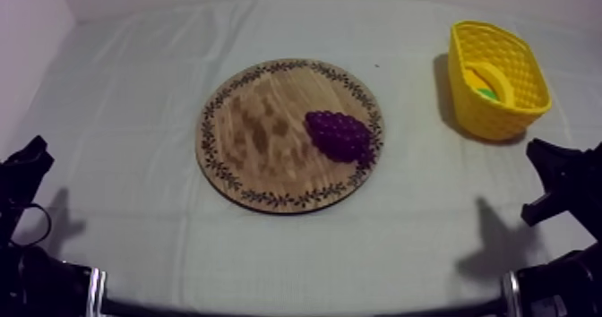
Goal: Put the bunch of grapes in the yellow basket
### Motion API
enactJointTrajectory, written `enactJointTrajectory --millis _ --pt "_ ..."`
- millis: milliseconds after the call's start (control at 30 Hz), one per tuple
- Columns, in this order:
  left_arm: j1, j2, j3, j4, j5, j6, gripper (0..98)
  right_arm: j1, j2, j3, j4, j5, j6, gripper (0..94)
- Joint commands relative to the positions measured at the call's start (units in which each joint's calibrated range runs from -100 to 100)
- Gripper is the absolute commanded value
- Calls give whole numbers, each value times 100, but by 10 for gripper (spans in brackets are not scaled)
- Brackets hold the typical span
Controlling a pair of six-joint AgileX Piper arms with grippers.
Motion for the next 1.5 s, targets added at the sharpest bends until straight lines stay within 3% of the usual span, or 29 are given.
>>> enactJointTrajectory --millis 0,367,600,733,900,1000,1233,1467 --pt "-1 3 4 1 3 0 0 -1 -5 2 -2 -2 2 4" --pt "-1 3 4 1 3 0 0 -100 -5 2 -2 -2 11 4" --pt "-1 3 4 1 3 0 0 -765 2 -34 49 293 205 4" --pt "-1 3 4 1 3 0 0 -1115 3 -49 66 381 -203 4" --pt "-1 3 4 1 3 0 0 -1241 19 -80 83 385 -416 4" --pt "-1 3 4 1 3 0 0 -1275 253 -185 305 291 -771 5" --pt "-1 3 4 1 3 0 0 -1510 1560 -1116 724 274 -1271 5" --pt "-1 3 4 1 3 0 0 -1618 3306 -2691 802 546 -1496 5"
